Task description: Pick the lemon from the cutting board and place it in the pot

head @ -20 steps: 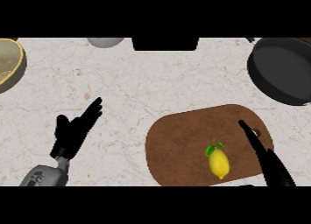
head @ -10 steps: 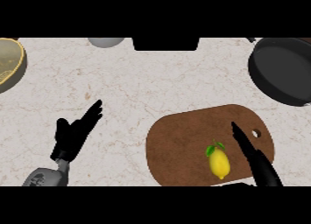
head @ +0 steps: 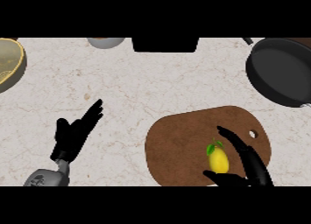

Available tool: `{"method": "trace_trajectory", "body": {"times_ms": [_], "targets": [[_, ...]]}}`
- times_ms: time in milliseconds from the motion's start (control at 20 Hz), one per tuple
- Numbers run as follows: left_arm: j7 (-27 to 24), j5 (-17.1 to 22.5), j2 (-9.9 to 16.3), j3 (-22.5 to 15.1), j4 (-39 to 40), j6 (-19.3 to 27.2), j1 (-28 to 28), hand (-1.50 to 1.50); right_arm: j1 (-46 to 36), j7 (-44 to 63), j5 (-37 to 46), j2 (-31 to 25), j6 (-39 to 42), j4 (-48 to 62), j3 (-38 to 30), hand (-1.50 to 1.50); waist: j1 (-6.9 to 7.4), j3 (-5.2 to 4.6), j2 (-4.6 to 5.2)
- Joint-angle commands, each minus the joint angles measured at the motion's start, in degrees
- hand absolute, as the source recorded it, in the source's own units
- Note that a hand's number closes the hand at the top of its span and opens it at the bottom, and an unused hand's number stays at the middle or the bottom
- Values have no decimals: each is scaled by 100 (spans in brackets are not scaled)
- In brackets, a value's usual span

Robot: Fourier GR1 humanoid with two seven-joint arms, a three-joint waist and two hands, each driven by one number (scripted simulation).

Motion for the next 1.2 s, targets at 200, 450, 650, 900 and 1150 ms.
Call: {"method": "trace_trajectory", "body": {"times_ms": [200,450,650,900,1150], "targets": [[-125,-175,-221,-41,277,2,-69,0,-157,-770,277,403,-222,967,158,150,17,82,87],[-147,38,-1,132,211,-319,52,0,-11,-1593,-30,538,-87,1404,26,150,38,85,94],[-27,-43,0,178,-56,-93,137,0,208,-1985,-1163,-544,251,1151,-1723,150,-55,95,73],[-174,-59,-50,161,104,-114,167,0,-45,-2288,-2370,-1378,561,1997,-3474,150,-155,123,114],[37,-54,53,158,-52,-248,-9,0,-554,-3298,-2225,-2208,729,3830,-4153,150,77,110,101]]}}
